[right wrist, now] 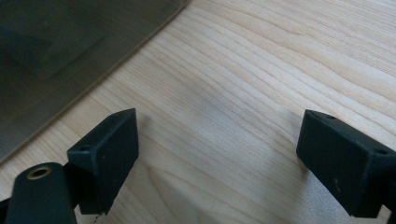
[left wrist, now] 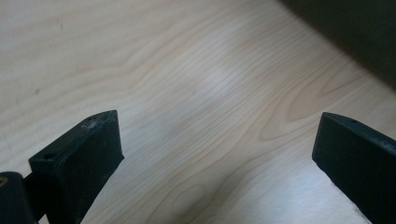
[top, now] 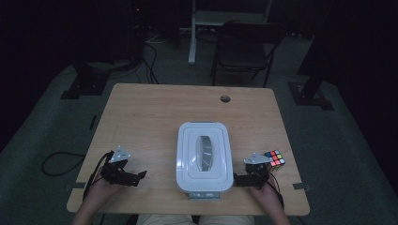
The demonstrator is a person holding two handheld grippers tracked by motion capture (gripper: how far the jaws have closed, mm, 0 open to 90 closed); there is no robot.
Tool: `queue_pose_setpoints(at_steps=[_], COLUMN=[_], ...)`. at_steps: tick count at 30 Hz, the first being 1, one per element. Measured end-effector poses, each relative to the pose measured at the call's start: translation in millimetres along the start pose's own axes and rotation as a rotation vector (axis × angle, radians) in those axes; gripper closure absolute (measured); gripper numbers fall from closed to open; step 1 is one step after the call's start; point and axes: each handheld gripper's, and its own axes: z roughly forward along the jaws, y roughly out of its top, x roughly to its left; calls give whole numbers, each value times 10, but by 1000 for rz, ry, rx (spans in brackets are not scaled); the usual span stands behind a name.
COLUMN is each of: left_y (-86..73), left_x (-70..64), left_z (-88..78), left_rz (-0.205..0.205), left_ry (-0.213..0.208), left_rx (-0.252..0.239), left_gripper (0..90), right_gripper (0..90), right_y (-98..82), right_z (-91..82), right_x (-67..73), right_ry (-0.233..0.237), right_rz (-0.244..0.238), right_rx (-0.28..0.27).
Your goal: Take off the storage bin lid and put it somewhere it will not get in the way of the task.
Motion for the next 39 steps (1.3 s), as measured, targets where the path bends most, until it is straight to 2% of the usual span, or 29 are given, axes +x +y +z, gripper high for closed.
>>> queue_pose_setpoints(at_steps=[8, 9, 10, 11, 17, 22, 25, 30, 32, 35, 39], left_y=[278, 278, 354, 393, 610, 741, 777, 875, 901, 941, 1009], left_x=[-171, -171, -224, -246, -428, -561, -608, -754, -802, -873, -957], left_z=[-265, -265, -291, -297, -324, -326, -303, -229, -221, -203, -135], left_rz=[50, 50, 71, 74, 132, 145, 158, 188, 192, 183, 209], left_ry=[-58, -58, -74, -83, -139, -185, -197, -246, -245, -288, -278], left_rx=[-93, -93, -113, -122, -157, -189, -189, -182, -183, -189, -175], left_gripper=[24, 24, 24, 24, 24, 24, 24, 24, 24, 24, 25], right_gripper=[128, 129, 128, 129, 130, 130, 130, 130, 130, 130, 130], right_y=[0, 0, 0, 0, 0, 0, 0, 0, 0, 0, 0], right_z=[0, 0, 0, 0, 0, 0, -1, -1, -1, -1, -1], right_x=[0, 0, 0, 1, 0, 1, 1, 0, 1, 0, 1], right_ry=[0, 0, 0, 0, 1, 1, 1, 1, 1, 1, 1], right_rz=[0, 0, 0, 0, -1, -1, -1, -1, 0, -1, 0], right_rx=[0, 0, 0, 0, -1, -1, 0, 0, 0, 1, 0])
